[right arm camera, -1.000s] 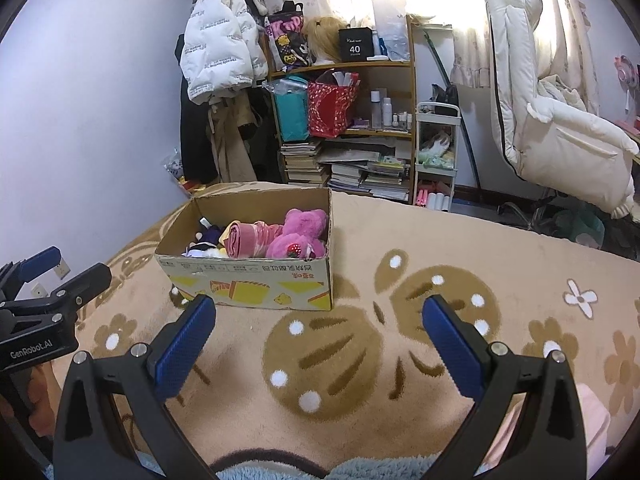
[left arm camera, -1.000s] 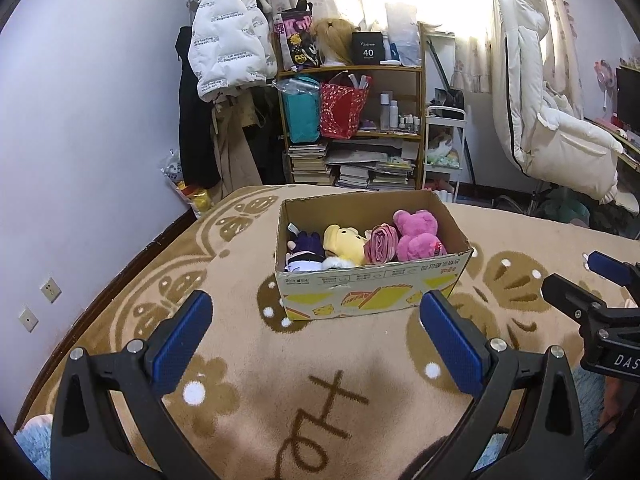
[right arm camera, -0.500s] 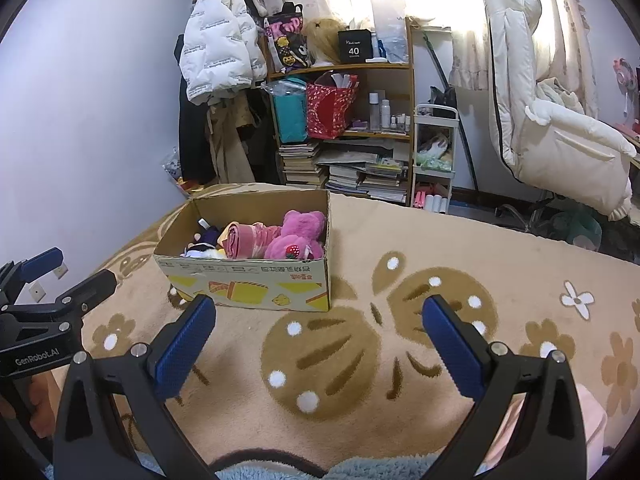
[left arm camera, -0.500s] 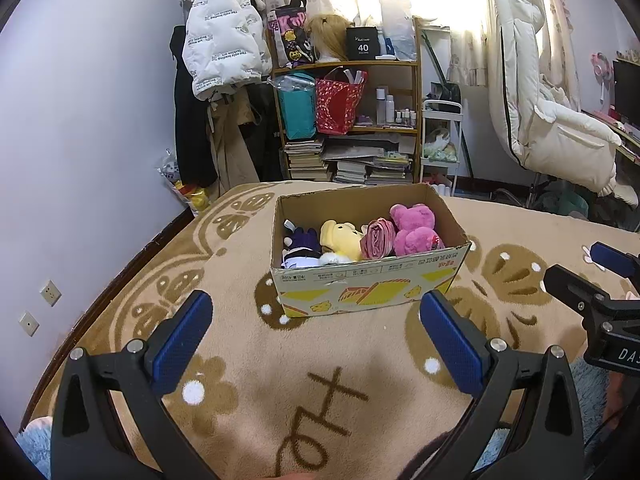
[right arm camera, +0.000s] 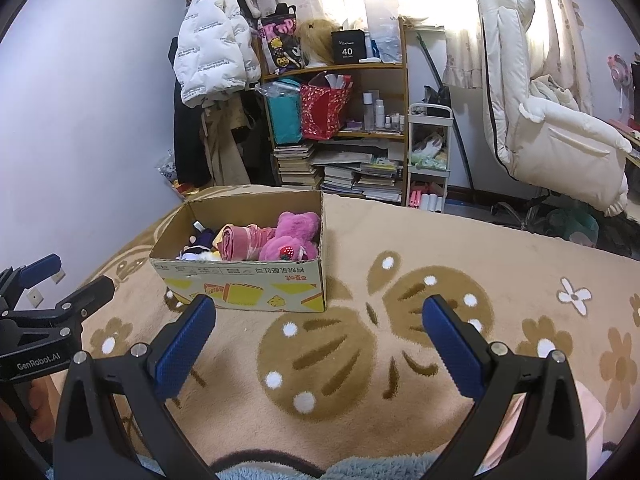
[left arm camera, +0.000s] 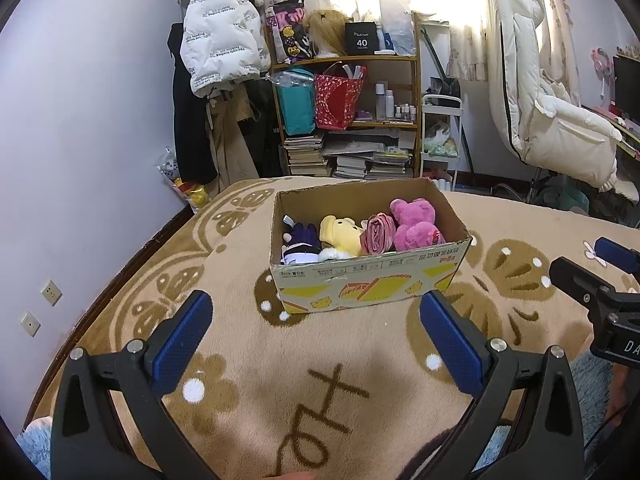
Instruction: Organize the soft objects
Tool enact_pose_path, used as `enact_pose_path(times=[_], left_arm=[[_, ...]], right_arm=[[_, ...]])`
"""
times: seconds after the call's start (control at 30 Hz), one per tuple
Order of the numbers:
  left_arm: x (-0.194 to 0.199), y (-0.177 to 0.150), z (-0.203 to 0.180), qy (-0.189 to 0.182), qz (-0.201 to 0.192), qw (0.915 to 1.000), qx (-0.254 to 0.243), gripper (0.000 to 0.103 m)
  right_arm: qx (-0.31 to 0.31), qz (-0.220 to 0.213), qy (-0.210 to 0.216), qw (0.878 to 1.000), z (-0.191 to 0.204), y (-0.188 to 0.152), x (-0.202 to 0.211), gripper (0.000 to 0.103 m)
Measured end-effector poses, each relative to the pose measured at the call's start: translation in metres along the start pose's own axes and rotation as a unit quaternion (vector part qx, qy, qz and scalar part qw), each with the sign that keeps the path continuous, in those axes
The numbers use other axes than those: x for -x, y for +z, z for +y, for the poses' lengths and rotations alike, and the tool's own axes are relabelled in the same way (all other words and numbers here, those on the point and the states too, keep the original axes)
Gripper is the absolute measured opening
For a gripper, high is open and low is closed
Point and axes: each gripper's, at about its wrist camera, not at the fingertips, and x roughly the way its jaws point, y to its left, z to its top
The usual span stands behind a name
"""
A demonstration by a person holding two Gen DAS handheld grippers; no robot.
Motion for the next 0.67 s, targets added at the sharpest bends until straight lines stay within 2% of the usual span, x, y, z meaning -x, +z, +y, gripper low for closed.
enact_pose_path(times=[0.67], left_arm=[[-0.0039,-0.0038,-0.0002,-0.002,0.007,0.9999,-0.008,0.103]], right_arm=[[-0.008,0.002,-0.013,1.000,-0.0046,-0.0034,0.0019,0.103]])
